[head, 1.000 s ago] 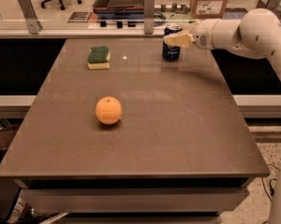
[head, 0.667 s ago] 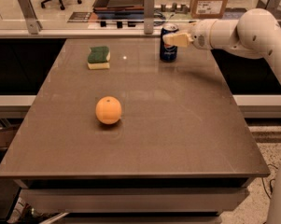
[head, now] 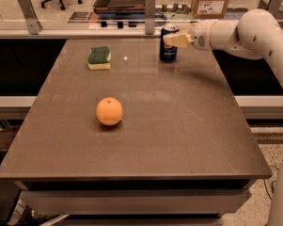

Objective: Move pepsi can near orange

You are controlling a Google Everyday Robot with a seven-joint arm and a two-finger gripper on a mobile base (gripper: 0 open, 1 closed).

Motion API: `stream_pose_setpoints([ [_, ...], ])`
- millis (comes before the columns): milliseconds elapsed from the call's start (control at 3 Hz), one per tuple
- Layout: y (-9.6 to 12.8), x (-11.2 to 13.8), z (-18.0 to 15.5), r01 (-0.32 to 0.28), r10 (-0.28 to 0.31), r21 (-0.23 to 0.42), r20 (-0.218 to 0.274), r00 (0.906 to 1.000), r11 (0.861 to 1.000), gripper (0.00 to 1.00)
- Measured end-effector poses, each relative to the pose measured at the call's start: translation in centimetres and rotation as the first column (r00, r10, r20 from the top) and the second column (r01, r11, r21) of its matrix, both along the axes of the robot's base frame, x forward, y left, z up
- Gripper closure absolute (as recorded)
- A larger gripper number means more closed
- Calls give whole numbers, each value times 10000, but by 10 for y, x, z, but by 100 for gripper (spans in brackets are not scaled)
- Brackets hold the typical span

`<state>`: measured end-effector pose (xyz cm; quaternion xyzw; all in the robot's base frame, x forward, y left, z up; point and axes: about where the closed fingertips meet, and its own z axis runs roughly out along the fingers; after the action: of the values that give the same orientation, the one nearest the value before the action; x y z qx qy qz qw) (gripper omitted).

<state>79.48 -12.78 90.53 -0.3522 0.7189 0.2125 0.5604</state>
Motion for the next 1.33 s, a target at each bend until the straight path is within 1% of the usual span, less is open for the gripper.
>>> stream_pose_setpoints([
  [333, 0, 0, 0, -2, 2, 0, -1, 10000, 10000, 100],
  [667, 2, -3, 4, -203, 202, -76, -137, 9997, 9998, 100],
  [1000, -1, -17, 19, -237, 221, -417, -377, 9990, 9988, 100],
  [1333, -8, -38, 41, -367, 337, -659, -452, 9984, 9972, 100],
])
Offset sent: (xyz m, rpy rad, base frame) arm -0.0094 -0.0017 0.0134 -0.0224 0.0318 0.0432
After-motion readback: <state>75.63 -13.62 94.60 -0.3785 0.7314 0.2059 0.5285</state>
